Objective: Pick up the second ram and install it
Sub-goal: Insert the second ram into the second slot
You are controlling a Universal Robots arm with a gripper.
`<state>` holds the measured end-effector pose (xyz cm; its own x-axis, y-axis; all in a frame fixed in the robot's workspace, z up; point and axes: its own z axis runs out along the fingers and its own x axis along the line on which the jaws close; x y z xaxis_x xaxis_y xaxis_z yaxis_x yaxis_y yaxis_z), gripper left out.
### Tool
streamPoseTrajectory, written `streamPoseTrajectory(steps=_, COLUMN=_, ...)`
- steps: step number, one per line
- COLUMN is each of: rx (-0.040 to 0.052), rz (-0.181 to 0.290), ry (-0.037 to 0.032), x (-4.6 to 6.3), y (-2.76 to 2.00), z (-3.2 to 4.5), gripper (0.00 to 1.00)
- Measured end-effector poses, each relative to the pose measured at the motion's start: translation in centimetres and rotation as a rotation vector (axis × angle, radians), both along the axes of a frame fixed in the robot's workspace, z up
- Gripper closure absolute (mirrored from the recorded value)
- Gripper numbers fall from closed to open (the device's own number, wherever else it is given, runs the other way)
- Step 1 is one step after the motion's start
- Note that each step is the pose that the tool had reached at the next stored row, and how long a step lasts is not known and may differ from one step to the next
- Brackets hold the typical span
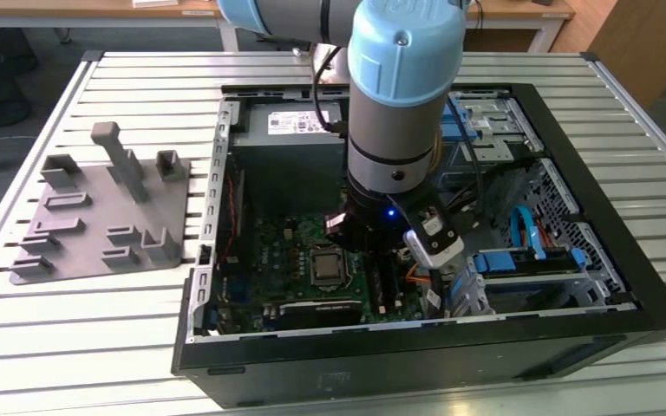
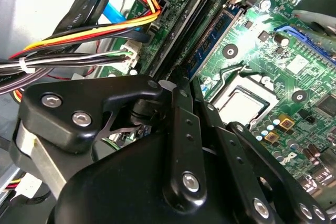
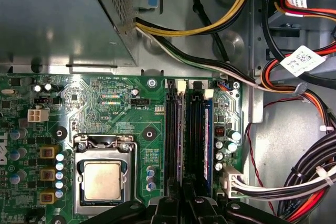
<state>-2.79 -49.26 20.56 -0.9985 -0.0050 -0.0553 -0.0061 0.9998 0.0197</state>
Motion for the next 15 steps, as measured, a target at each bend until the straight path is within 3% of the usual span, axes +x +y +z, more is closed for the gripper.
streamPoseTrajectory(steps=3, rx=0.0013, rz=0.0, ry=-0.0002, x=0.0, y=0.03, z=-0.05, gripper=0.85)
streamPoseTrajectory(steps=4, rx=0.0009, rz=0.0, ry=-0.0003, x=0.0, y=0.02, z=-0.05, gripper=0.79)
streamPoseTrajectory(steps=7, rx=-0.0004, rz=0.0, ry=0.0002, x=0.0, y=0.0, z=0.15, gripper=0.79)
streamPoseTrajectory(steps=15, rx=-0.0006, rz=0.0, ry=-0.0003, x=-0.1, y=0.12, z=3.65, gripper=0.8)
